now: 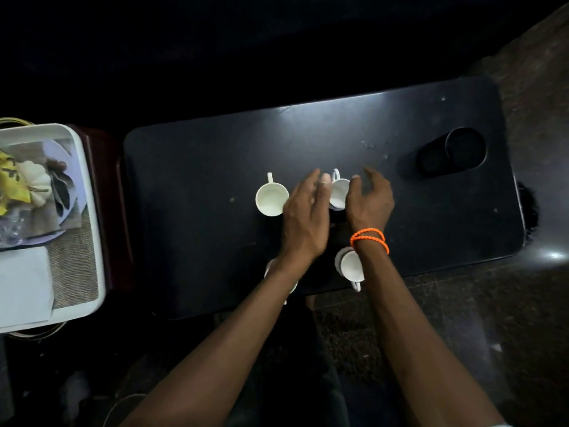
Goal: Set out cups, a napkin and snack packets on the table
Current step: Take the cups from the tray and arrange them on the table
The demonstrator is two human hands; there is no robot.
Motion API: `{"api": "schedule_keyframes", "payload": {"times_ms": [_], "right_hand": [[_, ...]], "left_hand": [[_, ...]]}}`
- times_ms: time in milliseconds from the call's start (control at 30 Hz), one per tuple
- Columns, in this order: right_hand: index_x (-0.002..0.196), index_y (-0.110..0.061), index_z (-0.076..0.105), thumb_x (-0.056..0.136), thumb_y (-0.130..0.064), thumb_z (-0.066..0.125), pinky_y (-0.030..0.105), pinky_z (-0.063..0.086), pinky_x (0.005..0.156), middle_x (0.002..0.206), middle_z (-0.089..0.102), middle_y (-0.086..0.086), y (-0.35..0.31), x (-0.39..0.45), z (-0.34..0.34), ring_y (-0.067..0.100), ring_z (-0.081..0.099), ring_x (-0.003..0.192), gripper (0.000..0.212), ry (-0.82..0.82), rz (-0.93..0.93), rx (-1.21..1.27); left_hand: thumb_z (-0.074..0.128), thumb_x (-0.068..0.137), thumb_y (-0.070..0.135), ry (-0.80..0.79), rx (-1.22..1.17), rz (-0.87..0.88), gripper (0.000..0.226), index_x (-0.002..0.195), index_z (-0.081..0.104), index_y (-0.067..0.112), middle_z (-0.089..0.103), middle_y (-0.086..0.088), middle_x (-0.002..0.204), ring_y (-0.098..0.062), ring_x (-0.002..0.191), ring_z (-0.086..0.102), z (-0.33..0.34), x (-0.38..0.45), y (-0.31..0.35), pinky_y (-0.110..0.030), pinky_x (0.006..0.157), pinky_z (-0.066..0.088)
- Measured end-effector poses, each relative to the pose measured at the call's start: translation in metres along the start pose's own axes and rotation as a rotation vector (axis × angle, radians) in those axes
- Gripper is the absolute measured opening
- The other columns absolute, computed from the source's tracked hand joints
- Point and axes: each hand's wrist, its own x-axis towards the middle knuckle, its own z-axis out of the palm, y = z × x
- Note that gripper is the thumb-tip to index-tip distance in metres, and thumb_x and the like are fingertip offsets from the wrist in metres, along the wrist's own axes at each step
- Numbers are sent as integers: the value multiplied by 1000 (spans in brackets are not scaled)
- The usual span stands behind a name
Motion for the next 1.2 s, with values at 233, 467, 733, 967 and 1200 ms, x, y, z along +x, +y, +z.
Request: {"api": "schedule_keyframes", "payload": {"times_ms": [233,467,733,967,1200], "right_hand": [[90,-7,74,95,-33,52,39,53,82,85,70,6,6,18,-5,31,69,98,34,-250,328,164],[70,-19,76,91,-30,50,43,57,85,70,71,-6,14,14,1,26,71,87,35,-227,335,261],[74,-11,71,94,-29,51,17,49,64,71,67,2,24,12,9,6,63,70,33,-167,246,264],[102,-9,76,93,-21,53,11,41,81,91,66,-15,-8,-10,8,7,59,93,27,-64,-94,204],[114,-6,73,97,-18,55,35,50,98,115,71,7,-72,-64,38,17,63,109,27,-205,-359,166]], "left_hand": [[15,108,61,-179,-16,-435,73,143,61,17,62,-15,146,-30,138,54,44,19,7,-42,115,37],[13,104,68,-142,-3,-450,79,132,69,21,68,-14,136,-31,131,59,47,18,-1,-42,108,41],[15,107,63,-103,-21,-414,75,130,69,17,68,-12,136,-30,130,59,40,13,-1,-43,110,41],[27,94,77,-37,-194,-336,64,80,68,30,72,9,98,-28,110,68,2,1,9,-51,105,52],[33,80,86,125,-352,-330,74,108,72,31,73,-9,121,-23,114,71,-89,-16,11,-49,103,57]]}}
